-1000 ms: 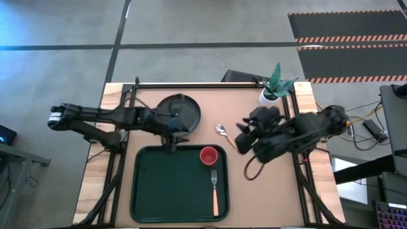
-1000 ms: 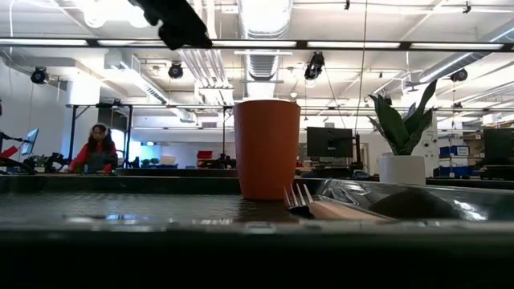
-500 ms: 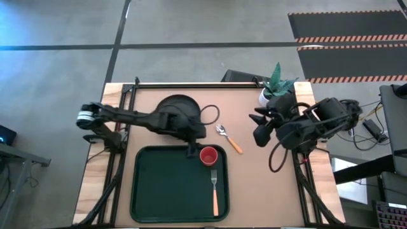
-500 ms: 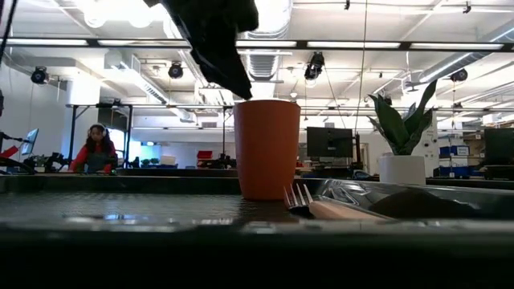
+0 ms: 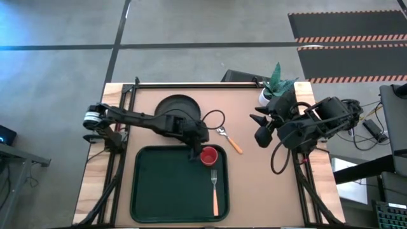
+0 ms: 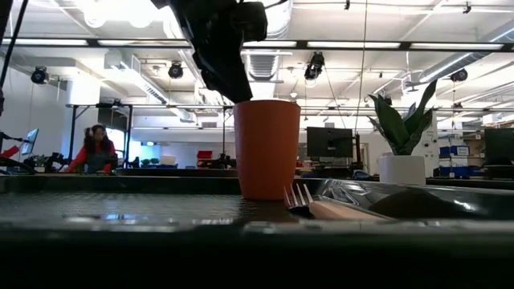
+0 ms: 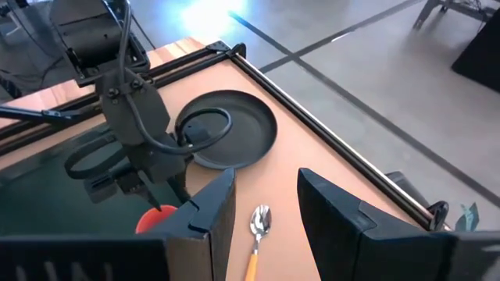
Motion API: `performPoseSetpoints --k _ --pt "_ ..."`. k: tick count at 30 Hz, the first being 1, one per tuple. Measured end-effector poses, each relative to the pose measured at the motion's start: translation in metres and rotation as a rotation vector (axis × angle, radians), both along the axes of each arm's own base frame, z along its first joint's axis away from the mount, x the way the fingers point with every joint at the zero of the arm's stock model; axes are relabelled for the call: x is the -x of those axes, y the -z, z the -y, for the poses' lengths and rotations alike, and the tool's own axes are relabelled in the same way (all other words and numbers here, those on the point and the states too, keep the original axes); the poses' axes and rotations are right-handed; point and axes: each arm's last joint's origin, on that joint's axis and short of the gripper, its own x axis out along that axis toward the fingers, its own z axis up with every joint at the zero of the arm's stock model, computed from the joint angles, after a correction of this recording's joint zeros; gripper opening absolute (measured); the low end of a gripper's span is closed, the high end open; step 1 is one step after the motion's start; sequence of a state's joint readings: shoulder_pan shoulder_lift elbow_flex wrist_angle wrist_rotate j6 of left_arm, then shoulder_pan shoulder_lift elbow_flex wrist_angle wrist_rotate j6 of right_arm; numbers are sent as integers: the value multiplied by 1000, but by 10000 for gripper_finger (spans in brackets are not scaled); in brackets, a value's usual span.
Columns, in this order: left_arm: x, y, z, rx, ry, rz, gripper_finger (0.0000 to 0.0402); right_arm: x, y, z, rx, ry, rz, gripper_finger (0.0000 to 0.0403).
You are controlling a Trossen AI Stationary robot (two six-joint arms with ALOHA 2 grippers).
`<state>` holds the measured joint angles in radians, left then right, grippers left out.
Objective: Pick and place plate/cup/fork/spoon on tray
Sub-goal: Move the orange cup to the top left of the black tray
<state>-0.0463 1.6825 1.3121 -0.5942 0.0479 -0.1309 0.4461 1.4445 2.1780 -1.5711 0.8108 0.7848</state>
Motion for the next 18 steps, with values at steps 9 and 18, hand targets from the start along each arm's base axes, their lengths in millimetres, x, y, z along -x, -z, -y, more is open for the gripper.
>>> performPoseSetpoints --k 9,18 --pt "0 2 2 9 -18 2 181 0 0 0 17 -15 -13 128" --pt "-15 33 4 31 -52 -70 181 0 0 0 18 -18 -14 128"
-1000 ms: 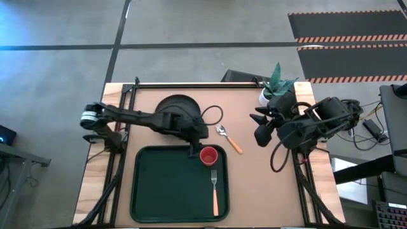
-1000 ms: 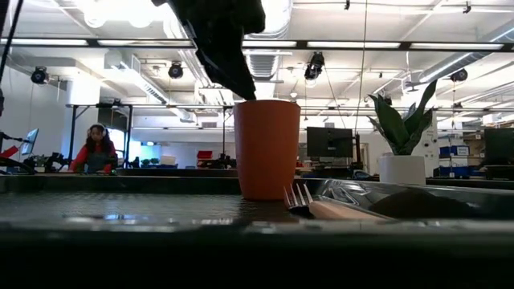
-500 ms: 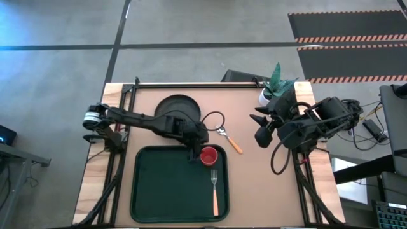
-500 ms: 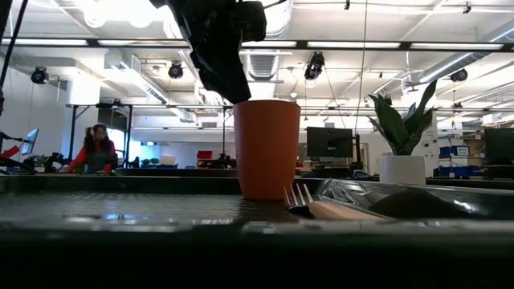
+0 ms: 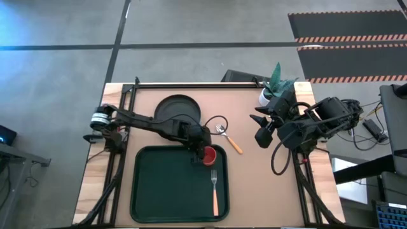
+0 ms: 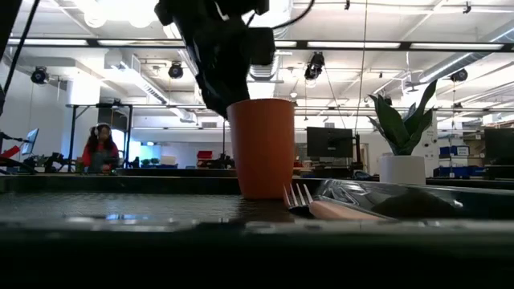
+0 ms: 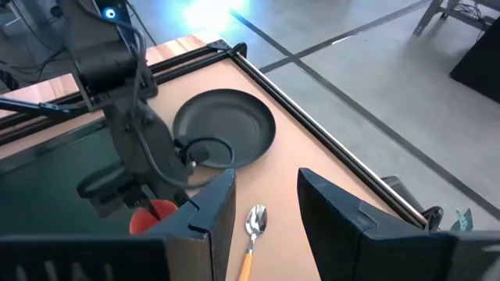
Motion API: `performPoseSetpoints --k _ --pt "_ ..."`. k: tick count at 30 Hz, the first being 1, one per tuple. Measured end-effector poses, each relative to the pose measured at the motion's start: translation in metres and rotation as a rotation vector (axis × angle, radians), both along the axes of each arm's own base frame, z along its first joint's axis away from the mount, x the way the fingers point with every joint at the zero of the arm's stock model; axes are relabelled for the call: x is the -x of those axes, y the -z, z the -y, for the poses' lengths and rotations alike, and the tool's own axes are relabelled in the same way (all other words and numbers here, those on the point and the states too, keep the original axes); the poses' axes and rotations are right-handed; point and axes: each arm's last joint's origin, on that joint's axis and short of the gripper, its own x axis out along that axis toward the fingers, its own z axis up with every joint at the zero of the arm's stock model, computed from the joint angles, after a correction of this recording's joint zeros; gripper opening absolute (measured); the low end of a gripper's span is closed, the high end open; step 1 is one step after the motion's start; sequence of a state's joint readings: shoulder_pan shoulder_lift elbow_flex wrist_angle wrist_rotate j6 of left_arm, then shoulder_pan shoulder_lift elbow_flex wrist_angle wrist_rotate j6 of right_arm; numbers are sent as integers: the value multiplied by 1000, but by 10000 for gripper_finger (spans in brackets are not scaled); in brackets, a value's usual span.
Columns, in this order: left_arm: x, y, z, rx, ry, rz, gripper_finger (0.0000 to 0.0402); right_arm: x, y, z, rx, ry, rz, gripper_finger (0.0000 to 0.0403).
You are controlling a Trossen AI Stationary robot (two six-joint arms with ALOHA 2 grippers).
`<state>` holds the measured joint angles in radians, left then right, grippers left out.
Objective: Pick and place plate/cup/fork/spoon on tray
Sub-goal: Move the orange cup to the top left of the black tray
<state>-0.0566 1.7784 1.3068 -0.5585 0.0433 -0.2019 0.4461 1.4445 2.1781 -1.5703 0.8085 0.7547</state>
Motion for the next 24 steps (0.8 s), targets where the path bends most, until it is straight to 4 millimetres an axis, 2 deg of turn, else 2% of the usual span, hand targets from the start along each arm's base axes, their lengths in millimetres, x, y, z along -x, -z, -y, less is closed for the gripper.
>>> performPoseSetpoints --k 7,9,13,14,20,24 --pt "-4 9 0 1 2 -18 166 0 0 0 0 -1 0 128" --pt "-4 7 0 3 1 -12 137 0 0 0 0 -1 0 128" --pt "-4 2 1 6 1 -22 29 0 0 0 6 -5 -4 128" --pt "-4 -1 1 10 4 -29 15 0 0 0 6 -5 -4 128" --pt "11 -19 4 12 20 -191 2 0 0 0 9 -3 -3 128" --pt "37 -43 2 0 -12 -264 1 0 0 0 9 -2 -3 128"
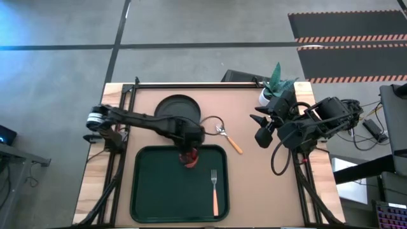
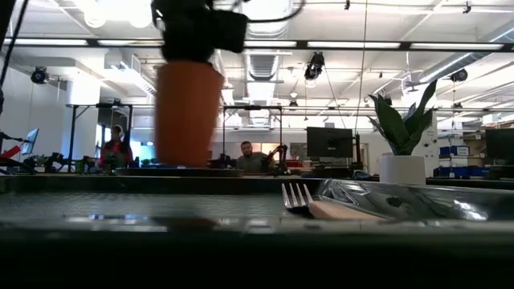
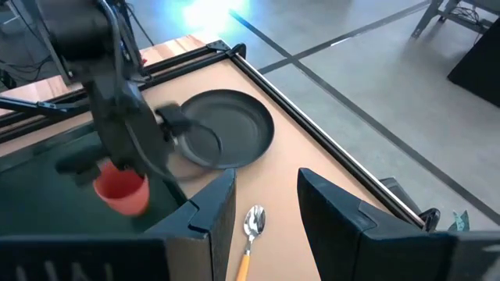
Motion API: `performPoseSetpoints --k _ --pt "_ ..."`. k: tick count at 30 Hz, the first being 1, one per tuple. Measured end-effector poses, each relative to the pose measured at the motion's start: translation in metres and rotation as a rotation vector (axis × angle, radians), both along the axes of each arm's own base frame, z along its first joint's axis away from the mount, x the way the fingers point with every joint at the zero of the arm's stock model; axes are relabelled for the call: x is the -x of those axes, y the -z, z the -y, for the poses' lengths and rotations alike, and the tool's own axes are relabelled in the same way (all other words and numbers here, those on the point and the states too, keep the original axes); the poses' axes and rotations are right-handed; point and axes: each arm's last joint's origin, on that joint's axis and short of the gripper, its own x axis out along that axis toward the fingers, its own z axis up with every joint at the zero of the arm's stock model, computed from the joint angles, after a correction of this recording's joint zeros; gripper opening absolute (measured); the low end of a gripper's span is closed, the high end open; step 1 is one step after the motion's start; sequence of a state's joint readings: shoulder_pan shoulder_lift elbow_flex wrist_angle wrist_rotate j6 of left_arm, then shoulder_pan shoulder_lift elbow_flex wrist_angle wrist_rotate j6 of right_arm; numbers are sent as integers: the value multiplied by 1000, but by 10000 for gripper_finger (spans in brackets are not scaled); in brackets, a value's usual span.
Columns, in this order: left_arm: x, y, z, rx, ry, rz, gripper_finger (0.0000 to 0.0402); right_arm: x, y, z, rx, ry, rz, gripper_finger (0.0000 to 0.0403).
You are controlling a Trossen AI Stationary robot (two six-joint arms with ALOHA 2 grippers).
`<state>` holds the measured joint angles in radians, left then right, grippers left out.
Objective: Pick and place plate/cup/fork/spoon on tray
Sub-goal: Move the orange cup to the top left of the black tray
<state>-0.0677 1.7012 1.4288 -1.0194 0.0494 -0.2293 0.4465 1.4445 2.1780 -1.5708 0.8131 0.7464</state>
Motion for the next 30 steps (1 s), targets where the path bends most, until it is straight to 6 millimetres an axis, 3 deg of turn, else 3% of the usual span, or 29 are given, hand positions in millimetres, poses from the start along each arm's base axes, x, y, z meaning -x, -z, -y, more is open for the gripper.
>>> performPoseSetpoints --k 8,13,17,22,30 --pt "74 -25 -2 -32 -251 -54 1 0 0 0 7 5 1 128" --pt "121 -14 0 12 -402 -78 0 0 0 0 20 15 6 128" --pt "148 3 2 27 -484 -110 0 0 0 1 14 21 11 128" --pt "167 23 0 19 -525 -154 0 -2 1 0 13 24 14 128" --pt "172 37 0 22 -519 -206 0 -8 3 -3 9 27 22 128"
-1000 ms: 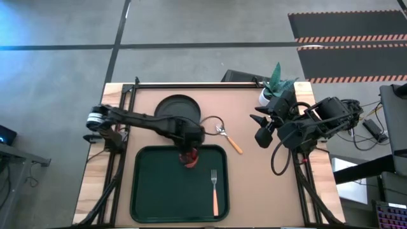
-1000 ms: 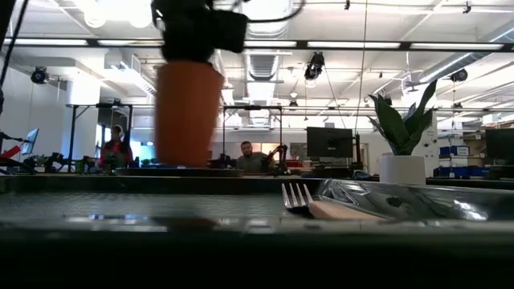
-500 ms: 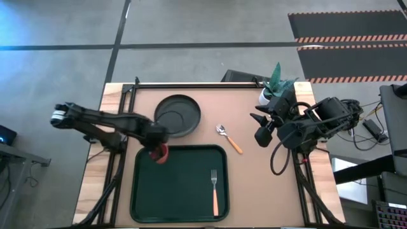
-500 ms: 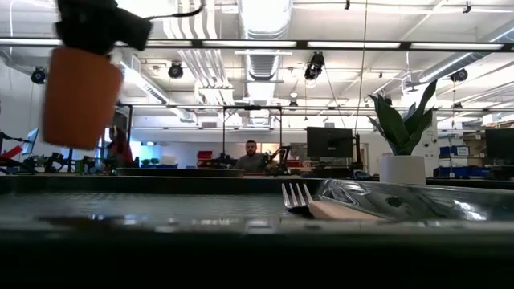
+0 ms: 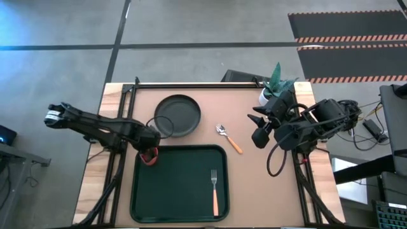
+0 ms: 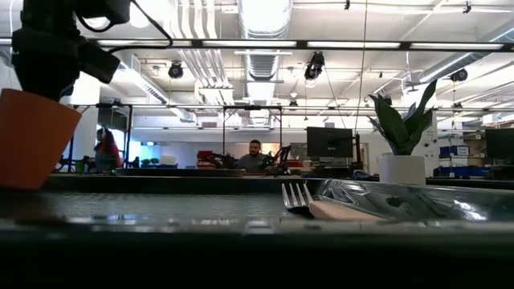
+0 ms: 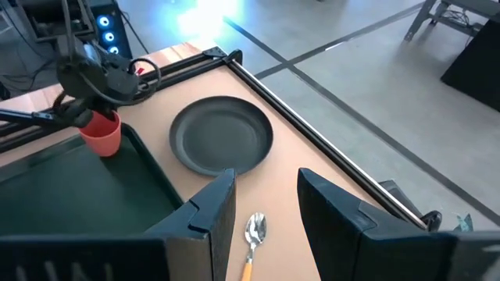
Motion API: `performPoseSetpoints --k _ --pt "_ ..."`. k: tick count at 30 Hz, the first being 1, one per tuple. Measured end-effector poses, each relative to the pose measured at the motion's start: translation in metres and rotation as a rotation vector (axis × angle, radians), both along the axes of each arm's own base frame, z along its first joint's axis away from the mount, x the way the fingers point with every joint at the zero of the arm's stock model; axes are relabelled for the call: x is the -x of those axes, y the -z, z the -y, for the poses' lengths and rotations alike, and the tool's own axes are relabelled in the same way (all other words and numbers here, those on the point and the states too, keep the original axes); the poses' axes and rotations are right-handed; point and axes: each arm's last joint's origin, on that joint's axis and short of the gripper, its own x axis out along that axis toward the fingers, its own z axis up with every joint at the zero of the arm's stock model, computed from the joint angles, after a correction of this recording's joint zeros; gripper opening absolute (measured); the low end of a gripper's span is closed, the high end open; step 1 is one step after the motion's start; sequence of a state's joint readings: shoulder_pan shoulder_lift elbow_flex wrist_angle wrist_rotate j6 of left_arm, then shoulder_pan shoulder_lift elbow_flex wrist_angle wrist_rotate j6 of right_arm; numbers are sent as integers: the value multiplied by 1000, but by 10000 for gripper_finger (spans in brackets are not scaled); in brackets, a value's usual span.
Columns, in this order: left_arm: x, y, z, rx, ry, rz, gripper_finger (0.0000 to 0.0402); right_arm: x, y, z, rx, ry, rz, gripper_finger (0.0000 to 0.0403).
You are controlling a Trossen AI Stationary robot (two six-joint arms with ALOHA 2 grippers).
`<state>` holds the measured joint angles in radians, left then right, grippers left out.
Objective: Pick and place plate/cup/fork/spoon on tray
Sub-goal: Move the orange cup to the top left of the black tray
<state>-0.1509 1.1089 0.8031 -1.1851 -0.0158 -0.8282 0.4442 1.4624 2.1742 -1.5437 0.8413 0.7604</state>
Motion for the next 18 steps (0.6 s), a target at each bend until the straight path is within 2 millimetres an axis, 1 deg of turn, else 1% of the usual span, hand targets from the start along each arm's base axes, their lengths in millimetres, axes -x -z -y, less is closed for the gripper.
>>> performPoseSetpoints --k 4,11,18 --pt "1 4 1 8 7 -10 0 -1 0 0 -4 0 8 128" --pt "-5 4 2 16 39 60 0 -1 -1 0 -4 0 9 128" --pt "-6 6 1 -13 55 59 0 -1 -1 0 -15 7 16 128"
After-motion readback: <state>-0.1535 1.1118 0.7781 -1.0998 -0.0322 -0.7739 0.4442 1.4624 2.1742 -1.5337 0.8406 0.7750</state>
